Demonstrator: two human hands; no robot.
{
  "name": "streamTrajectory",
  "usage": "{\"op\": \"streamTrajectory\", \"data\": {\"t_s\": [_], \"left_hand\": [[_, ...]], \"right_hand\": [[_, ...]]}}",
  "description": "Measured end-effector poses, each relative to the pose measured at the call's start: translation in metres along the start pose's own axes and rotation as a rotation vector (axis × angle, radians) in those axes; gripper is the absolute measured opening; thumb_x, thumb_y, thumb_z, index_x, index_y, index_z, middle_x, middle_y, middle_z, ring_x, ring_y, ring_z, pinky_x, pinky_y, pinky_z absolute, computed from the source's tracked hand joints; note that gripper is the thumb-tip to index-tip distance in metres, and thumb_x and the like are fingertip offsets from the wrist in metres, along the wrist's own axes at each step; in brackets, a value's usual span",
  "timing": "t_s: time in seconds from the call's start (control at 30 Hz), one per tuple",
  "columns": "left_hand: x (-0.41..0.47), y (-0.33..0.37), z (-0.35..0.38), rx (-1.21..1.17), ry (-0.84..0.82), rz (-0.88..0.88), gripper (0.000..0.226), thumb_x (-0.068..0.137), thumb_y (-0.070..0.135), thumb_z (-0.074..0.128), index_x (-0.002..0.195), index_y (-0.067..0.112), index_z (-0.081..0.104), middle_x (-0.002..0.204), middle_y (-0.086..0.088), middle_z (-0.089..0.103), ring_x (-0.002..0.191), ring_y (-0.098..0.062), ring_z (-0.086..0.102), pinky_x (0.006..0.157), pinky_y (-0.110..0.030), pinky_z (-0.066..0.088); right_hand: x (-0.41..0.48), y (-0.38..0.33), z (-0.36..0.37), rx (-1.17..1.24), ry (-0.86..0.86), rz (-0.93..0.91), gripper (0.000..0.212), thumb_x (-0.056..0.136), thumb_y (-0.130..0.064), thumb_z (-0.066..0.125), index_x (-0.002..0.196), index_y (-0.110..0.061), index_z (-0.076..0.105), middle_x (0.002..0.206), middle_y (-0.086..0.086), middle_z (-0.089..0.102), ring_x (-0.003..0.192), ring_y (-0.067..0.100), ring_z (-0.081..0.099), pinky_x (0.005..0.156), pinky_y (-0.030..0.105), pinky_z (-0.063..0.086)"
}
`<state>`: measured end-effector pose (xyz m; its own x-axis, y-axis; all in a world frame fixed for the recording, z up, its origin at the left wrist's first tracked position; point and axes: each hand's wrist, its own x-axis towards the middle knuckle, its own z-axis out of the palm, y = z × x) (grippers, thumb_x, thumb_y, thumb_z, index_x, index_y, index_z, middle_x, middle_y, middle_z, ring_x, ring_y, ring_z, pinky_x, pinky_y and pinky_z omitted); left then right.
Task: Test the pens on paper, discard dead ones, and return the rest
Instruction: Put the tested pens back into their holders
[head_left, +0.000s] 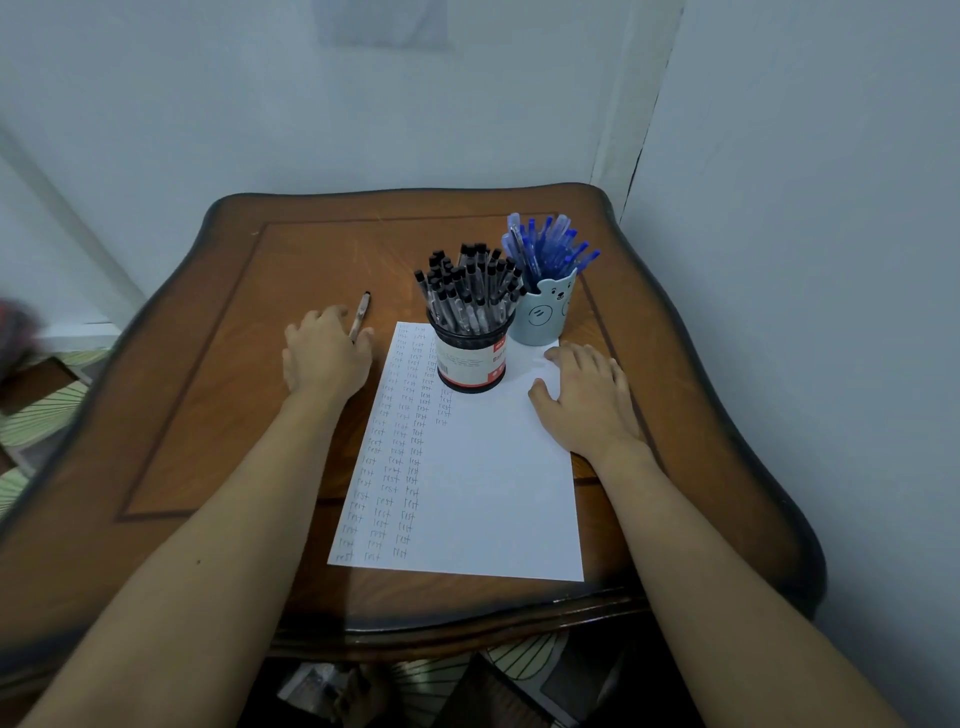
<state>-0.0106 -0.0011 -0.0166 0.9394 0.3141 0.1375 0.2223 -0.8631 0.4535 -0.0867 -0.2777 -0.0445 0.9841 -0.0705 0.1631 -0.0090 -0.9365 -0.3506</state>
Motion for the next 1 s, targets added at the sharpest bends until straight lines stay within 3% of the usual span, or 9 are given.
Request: {"op": "streamTrajectory", "data": {"t_s": [0.13,0.23,0.3,0.47,0.63,0.83,0.9,1.0], "left_hand": [[-0.001,0.003,-0.002,-0.061,-0.034,-0.073,0.026,0.097,0.021,0.067,0.121,0.012,0.066,0.112,-0.011,0.069,0.094,-0.026,0.059,0.076,-0.038,0.051],[-0.005,0.007,-0.009,0.01,-0.07,-0.073,0.025,0.099,0.012,0.061,0.123,0.003,0.062,0.116,-0.017,0.064,0.091,-0.027,0.053,0.073,-0.037,0.045],[-0.011,0.008,-0.012,-0.063,-0.059,-0.031,0.022,0.101,0.009,0.055,0.118,0.0,0.063,0.115,-0.019,0.065,0.093,-0.03,0.057,0.073,-0.035,0.046],[-0.044,0.023,-0.022,-0.819,-0.109,-0.096,0.01,0.1,0.011,0.057,0.1,0.018,0.064,0.1,-0.001,0.064,0.092,-0.02,0.065,0.082,-0.03,0.059],[-0.071,0.039,-0.031,-1.178,0.079,0.068,0.01,0.097,0.018,0.064,0.089,0.019,0.067,0.085,0.003,0.067,0.081,-0.014,0.063,0.072,-0.023,0.052],[-0.077,0.056,-0.033,-1.118,0.248,0.245,0.013,0.094,0.012,0.068,0.099,0.02,0.059,0.087,0.003,0.066,0.08,-0.015,0.067,0.08,-0.032,0.058],[-0.075,0.058,-0.032,-0.999,0.271,0.29,0.021,0.092,0.013,0.07,0.104,0.014,0.053,0.085,0.008,0.064,0.077,-0.003,0.063,0.076,-0.022,0.055],[-0.073,0.06,-0.026,-0.809,0.15,0.367,0.025,0.091,0.013,0.073,0.107,0.013,0.053,0.089,0.011,0.065,0.078,0.004,0.062,0.076,-0.015,0.052]], "right_hand": [[0.0,-0.001,0.0,0.0,0.002,0.003,0.049,0.099,-0.042,0.047,0.143,-0.022,0.047,0.152,0.002,0.043,0.144,0.022,0.031,0.121,0.046,0.015],[0.0,-0.001,0.0,0.01,0.009,0.002,0.048,0.098,-0.041,0.048,0.142,-0.022,0.048,0.152,0.002,0.044,0.144,0.022,0.032,0.121,0.047,0.015],[0.0,-0.001,0.001,0.005,0.009,-0.001,0.048,0.098,-0.041,0.048,0.142,-0.022,0.048,0.151,0.002,0.044,0.144,0.022,0.032,0.121,0.047,0.016],[0.0,0.0,0.002,0.01,0.016,-0.009,0.047,0.098,-0.04,0.047,0.141,-0.021,0.049,0.15,0.002,0.046,0.143,0.023,0.034,0.121,0.047,0.017],[0.0,0.0,0.002,-0.005,0.002,-0.006,0.049,0.099,-0.042,0.045,0.143,-0.022,0.047,0.151,0.002,0.044,0.144,0.022,0.032,0.121,0.046,0.015],[0.0,0.0,0.001,-0.002,-0.001,-0.004,0.049,0.099,-0.043,0.046,0.143,-0.022,0.047,0.152,0.002,0.043,0.144,0.022,0.031,0.121,0.046,0.015],[0.0,0.0,0.001,0.002,0.001,-0.004,0.049,0.099,-0.042,0.046,0.143,-0.021,0.047,0.152,0.002,0.044,0.144,0.022,0.032,0.121,0.047,0.015],[-0.001,-0.001,0.001,-0.002,-0.001,-0.002,0.049,0.099,-0.043,0.045,0.143,-0.022,0.046,0.152,0.002,0.044,0.144,0.022,0.032,0.121,0.046,0.015]]}}
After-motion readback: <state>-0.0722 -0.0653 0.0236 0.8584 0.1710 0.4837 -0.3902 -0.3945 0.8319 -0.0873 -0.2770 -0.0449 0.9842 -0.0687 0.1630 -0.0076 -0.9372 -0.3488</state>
